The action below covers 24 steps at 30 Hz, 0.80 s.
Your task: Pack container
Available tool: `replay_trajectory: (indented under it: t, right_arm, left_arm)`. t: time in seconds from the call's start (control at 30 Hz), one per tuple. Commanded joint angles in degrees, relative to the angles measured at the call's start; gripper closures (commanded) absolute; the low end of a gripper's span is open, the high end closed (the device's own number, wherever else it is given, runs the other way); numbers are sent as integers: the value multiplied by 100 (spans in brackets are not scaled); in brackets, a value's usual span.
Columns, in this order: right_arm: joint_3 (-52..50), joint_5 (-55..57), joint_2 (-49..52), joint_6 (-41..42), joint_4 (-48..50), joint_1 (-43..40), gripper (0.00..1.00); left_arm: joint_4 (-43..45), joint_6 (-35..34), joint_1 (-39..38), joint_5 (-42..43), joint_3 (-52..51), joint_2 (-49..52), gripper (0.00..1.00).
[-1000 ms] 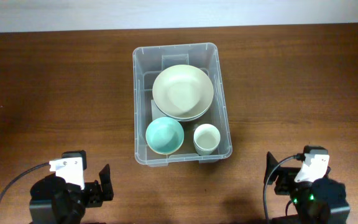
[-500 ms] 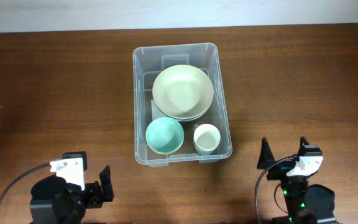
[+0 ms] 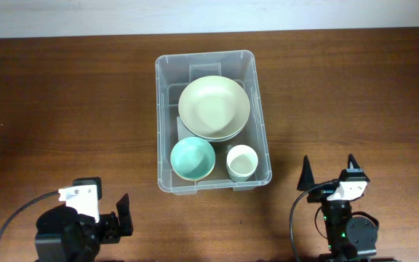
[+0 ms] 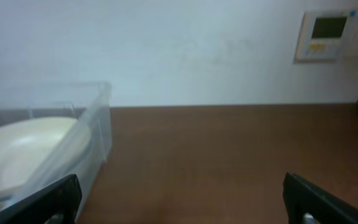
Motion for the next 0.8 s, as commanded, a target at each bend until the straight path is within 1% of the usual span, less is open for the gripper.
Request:
replay_trajectory:
  t: [0.0,0.1,0.77]
  right_arm:
    - [-28,-39,-50,-94,-343,-46,1]
    - [-28,-177,-50,-96,-376,-33,1]
    - [-28,-164,-48,-96,-374,-33,1]
  left_arm:
    - [-7,-59,20,63,-37,-50,1]
    - [-7,-59,20,63,-37,-48,1]
    - [-4,-59,20,63,-37,-50,1]
